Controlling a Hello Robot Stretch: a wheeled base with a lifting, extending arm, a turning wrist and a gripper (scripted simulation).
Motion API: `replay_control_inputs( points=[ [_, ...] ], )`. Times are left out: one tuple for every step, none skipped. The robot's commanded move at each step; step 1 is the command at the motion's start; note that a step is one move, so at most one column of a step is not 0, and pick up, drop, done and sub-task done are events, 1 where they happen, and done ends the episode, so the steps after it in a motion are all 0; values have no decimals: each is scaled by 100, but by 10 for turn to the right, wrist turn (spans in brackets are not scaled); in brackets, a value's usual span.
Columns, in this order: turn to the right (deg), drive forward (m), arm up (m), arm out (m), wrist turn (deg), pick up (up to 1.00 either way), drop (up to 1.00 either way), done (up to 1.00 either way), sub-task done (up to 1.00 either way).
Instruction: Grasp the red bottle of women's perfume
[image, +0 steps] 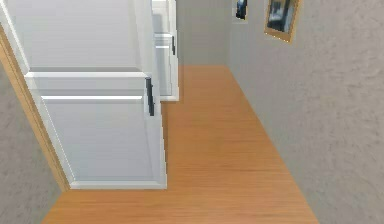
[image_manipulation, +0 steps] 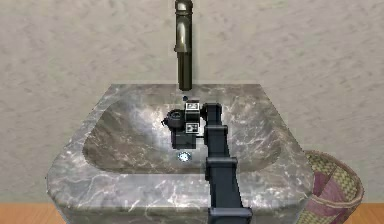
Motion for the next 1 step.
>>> replay_control_inputs(
  points=[
    [0, 0, 0, 0, 0, 0, 0, 100, 0]
  ],
)
